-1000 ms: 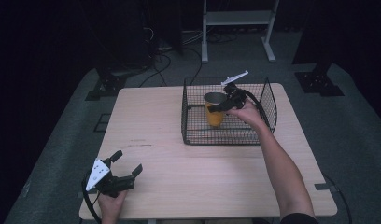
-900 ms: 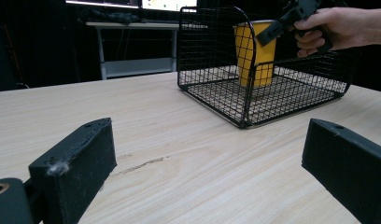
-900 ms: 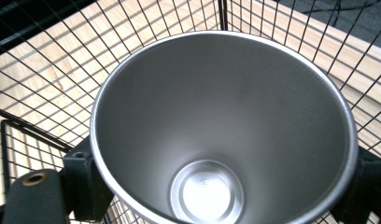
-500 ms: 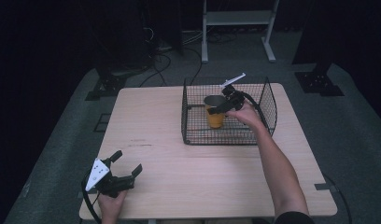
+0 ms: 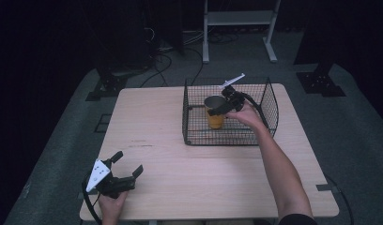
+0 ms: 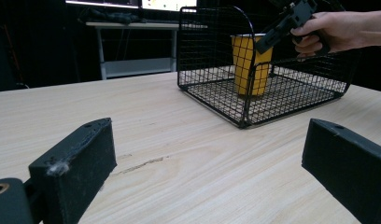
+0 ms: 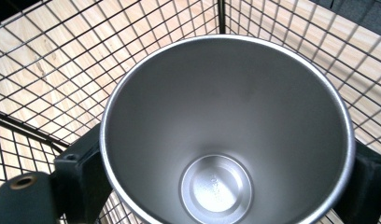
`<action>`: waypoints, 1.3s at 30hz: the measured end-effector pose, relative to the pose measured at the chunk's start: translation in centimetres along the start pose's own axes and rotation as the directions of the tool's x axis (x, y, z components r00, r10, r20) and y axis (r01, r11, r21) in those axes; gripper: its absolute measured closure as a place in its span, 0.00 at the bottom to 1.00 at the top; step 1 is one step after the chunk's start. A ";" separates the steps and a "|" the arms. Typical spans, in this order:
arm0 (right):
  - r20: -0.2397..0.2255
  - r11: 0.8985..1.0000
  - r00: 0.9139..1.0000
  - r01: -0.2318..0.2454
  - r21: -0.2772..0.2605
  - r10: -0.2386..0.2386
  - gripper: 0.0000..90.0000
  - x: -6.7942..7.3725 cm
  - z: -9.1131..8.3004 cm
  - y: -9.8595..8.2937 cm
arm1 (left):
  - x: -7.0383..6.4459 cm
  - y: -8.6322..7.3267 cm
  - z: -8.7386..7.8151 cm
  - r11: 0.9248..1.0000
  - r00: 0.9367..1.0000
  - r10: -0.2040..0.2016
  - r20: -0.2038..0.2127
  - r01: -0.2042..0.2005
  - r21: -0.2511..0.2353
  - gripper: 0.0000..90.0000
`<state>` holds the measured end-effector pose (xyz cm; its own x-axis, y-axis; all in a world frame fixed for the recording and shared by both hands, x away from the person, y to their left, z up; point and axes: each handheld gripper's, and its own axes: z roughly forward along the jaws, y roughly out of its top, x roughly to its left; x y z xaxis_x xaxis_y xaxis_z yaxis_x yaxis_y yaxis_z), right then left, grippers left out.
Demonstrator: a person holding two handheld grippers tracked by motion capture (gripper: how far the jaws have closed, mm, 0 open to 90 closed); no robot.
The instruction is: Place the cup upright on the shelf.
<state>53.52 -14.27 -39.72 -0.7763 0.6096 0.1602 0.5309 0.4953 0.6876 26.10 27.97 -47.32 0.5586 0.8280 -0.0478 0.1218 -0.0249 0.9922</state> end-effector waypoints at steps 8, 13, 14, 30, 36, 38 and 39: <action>0.011 1.000 1.000 0.026 0.010 -0.026 0.09 0.2 -0.2 0.0 | 0.0 0.0 0.0 1.000 1.000 0.001 -0.001 -0.001 -0.001 0.02; 0.033 1.000 0.999 0.024 0.001 -0.024 0.08 0.1 -0.6 -0.2 | 0.0 0.0 0.0 1.000 1.000 0.001 -0.001 -0.001 0.001 0.02; 0.036 1.000 0.999 0.019 -0.003 -0.018 0.08 0.1 -0.6 -0.3 | 0.0 0.0 0.0 1.000 1.000 0.001 -0.001 -0.001 0.000 0.02; 0.061 0.995 0.998 0.002 -0.104 0.004 0.02 0.1 -3.2 -0.1 | -0.1 0.0 0.1 1.000 1.000 0.009 -0.003 -0.009 0.006 0.02; 0.040 0.989 0.999 0.001 -0.150 0.005 0.02 0.4 -5.2 0.1 | 0.0 0.0 0.1 1.000 1.000 0.001 -0.011 -0.001 0.006 0.02; 0.039 0.988 0.999 0.000 -0.155 0.007 0.02 0.5 -5.5 0.1 | -0.1 0.0 0.2 1.000 1.000 0.006 -0.010 -0.006 0.011 0.02; 0.035 0.987 0.999 -0.001 -0.161 0.007 0.02 0.5 -5.8 0.1 | -0.2 0.0 0.2 1.000 1.000 0.009 -0.011 -0.009 0.015 0.02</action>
<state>51.21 -17.47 -35.48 -0.7599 0.6348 0.1399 0.4703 0.3883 0.7925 26.18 27.71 -47.34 0.5509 0.8337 -0.0375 0.1290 -0.0408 0.9908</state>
